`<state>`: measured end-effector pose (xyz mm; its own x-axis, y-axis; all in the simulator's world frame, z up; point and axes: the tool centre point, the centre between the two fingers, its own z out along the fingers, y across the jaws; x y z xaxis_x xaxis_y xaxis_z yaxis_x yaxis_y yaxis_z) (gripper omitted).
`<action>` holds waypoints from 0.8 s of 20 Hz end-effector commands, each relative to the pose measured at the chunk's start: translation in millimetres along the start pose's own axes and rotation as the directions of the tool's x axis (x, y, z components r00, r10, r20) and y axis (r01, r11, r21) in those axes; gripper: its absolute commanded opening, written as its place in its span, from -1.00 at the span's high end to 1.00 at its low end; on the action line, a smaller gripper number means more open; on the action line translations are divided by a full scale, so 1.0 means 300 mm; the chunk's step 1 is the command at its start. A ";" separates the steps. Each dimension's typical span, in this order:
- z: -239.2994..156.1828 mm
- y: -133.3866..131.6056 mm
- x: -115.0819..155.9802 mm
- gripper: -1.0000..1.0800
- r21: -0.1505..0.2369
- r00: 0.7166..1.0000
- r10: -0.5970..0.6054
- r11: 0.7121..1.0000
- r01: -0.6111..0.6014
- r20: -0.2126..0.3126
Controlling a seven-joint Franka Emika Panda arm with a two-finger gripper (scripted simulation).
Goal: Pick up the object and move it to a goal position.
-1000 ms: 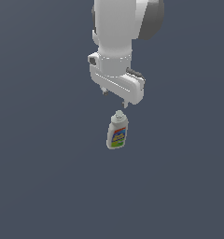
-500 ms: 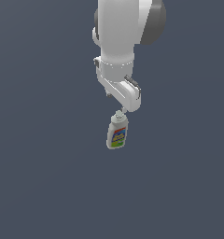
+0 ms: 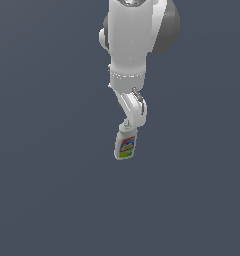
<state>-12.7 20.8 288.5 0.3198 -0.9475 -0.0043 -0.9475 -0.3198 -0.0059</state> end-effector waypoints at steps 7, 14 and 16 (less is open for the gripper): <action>0.020 -0.020 -0.004 -0.92 -0.004 0.990 0.143 0.990 -0.143 -0.004; 0.027 -0.026 -0.006 -0.92 -0.005 0.982 0.190 0.982 -0.191 -0.005; 0.028 -0.026 -0.006 -0.92 -0.005 0.981 0.193 0.981 -0.193 -0.005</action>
<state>-5.9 25.0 280.4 0.1350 -0.9908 -0.0002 -0.9908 -0.1350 0.0000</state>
